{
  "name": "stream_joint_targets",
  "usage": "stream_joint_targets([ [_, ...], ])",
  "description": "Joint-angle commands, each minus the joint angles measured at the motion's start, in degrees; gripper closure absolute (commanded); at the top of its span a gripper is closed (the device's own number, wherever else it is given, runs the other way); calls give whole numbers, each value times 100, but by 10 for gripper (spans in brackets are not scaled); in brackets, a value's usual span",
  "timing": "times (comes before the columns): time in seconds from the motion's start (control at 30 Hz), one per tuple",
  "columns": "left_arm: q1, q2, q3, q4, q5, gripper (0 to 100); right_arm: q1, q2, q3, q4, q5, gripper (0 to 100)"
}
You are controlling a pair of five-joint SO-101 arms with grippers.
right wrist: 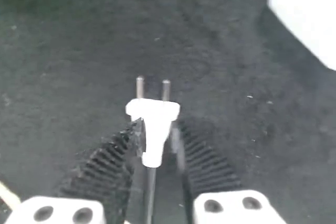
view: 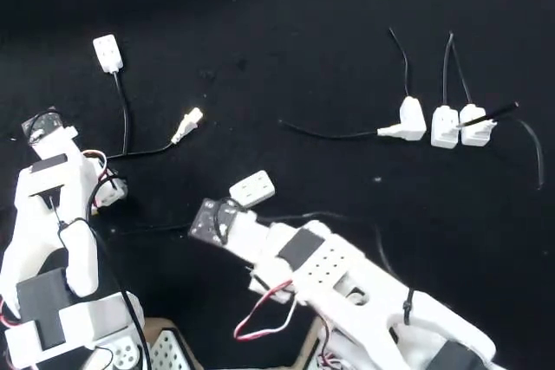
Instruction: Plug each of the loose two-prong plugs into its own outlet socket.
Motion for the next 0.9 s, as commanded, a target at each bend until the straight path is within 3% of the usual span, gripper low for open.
stream_joint_targets([
  [0.0,-75,-255,-136,-97,0,809,-237,66,-84,62,-9,825],
  [0.27,-75,-255,-136,-97,0,809,-229,57,374,-563,-35,877],
  [0.4,-75,-255,-127,-97,0,809,-211,31,268,-536,-35,991],
  [0.47,-75,-255,-127,-97,0,809,18,31,101,-343,-26,976],
  [0.6,-75,-246,-127,-97,0,809,1222,31,-541,202,158,987],
  [0.77,-75,-255,-127,-97,0,809,3314,75,-1429,536,1064,983],
  [0.87,-75,-255,-127,-97,0,809,4062,75,-1719,448,1609,983],
])
